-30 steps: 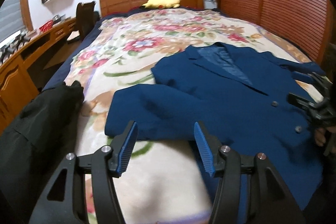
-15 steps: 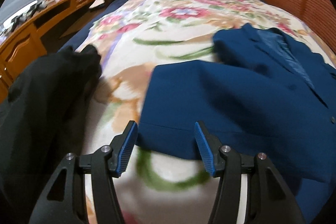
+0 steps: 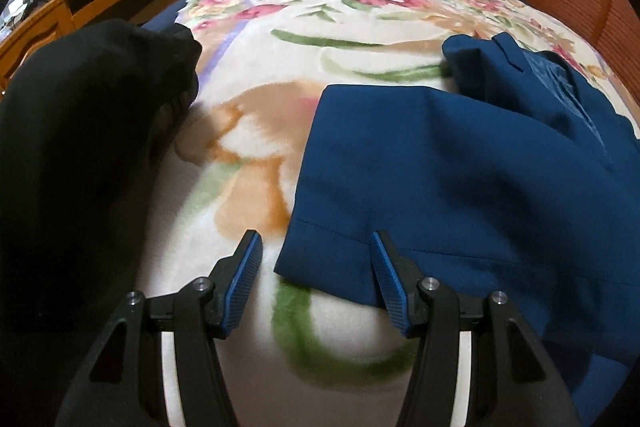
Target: Fold large clothes
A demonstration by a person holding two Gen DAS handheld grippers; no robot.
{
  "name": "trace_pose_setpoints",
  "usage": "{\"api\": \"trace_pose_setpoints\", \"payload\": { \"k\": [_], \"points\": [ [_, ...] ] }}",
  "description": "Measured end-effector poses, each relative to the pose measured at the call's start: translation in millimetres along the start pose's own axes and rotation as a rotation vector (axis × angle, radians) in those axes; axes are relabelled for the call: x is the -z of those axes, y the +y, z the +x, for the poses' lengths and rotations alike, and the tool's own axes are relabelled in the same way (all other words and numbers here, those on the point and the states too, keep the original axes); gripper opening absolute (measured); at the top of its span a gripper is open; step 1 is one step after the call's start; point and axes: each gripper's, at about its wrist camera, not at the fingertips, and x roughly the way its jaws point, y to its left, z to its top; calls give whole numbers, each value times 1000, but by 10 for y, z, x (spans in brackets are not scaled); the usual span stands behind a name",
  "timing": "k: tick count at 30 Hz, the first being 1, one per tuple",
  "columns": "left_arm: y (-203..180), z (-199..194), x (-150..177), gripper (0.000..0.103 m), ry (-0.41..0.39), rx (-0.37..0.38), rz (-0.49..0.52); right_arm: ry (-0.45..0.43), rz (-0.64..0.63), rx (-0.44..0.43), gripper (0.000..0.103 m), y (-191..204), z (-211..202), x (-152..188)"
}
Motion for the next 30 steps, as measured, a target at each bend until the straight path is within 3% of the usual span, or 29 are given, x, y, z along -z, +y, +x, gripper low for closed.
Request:
{"api": "trace_pose_setpoints", "payload": {
  "k": [3, 6, 7, 10, 20, 30],
  "points": [
    [-16, 9, -7, 54, 8, 2, 12, 4, 5, -6, 103, -17, 6, 7],
    [-56, 2, -20, 38, 19, 26, 29, 8, 10, -15, 103, -36, -3, 4],
    [-64, -9, -23, 26, 24, 36, 34, 8, 10, -17, 103, -31, -7, -2],
    [-152, -122, -37, 9, 24, 42, 62, 13, 4, -21, 103, -37, -8, 4],
    [-747, -1188, -283, 7, -254, 98, 160, 24, 8, -8, 103, -163, -63, 82],
    [-1541, -1841, -338, 6, -370, 235, 283, -3, 33, 18, 103, -324, -198, 79]
  ]
}}
